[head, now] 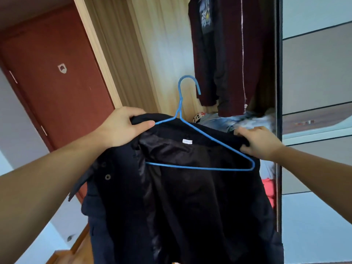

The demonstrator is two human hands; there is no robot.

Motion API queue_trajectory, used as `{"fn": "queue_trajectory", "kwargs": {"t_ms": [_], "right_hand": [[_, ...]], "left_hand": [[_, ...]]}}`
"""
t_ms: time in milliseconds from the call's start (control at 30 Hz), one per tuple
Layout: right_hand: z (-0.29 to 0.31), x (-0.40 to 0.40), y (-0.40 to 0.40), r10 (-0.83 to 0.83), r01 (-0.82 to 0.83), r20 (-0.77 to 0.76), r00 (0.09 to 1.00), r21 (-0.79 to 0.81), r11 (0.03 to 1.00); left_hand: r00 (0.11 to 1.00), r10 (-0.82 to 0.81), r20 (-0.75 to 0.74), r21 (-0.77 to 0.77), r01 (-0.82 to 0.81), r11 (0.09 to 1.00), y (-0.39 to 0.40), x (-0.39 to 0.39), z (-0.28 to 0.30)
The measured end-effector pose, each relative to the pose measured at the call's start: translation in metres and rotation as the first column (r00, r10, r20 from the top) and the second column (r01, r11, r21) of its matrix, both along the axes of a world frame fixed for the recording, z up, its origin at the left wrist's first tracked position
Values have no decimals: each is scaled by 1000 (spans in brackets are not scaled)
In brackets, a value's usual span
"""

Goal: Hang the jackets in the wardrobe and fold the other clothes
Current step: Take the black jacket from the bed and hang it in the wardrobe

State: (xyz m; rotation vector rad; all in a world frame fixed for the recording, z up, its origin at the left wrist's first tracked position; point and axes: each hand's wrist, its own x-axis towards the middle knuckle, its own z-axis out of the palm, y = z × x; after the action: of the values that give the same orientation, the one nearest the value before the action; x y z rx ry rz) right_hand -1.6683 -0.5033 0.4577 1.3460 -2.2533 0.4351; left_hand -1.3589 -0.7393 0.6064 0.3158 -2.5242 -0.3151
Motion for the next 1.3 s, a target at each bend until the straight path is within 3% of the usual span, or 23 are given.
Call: {"fn": "queue_trajectory", "kwargs": {"t_ms": [100, 333, 500, 633, 933, 1033, 1100, 1200, 1300], "right_hand": [[16, 2, 2, -20, 21, -30, 999, 24, 999], [66, 36, -7, -154, 146, -191, 969, -54, 988], [100, 63, -20, -153, 146, -39, 987, -156, 977], [139, 67, -10, -126, 115, -25, 992, -253, 961], [196, 61, 27, -346, 303, -330, 879, -176, 937], [190, 85, 21, -232, 276, -519, 823, 9, 961], [183, 100, 15, -150, 204, -429, 891, 83, 975], [177, 118, 6, -93, 92, -29, 995, -26, 995], [173, 132, -5, -21, 25, 56, 998, -84, 996]], "left_hand": [[994, 112, -15, -89, -113, 990, -13, 3, -9], [965, 223, -136, 1, -225, 974, -13, -13, -21], [977, 65, -203, 115, -42, 993, 2, -23, -13], [980, -39, -195, 226, 83, 970, 9, -22, -7], [954, -266, -142, 379, 300, 875, 23, -24, 6], [945, -288, -151, 368, 325, 871, 25, -29, 11], [953, -238, -185, 347, 290, 892, 23, -34, 11], [960, -188, -209, 324, 250, 912, 22, -41, 2], [946, -202, -256, 309, 277, 910, 27, -44, -5]]}}
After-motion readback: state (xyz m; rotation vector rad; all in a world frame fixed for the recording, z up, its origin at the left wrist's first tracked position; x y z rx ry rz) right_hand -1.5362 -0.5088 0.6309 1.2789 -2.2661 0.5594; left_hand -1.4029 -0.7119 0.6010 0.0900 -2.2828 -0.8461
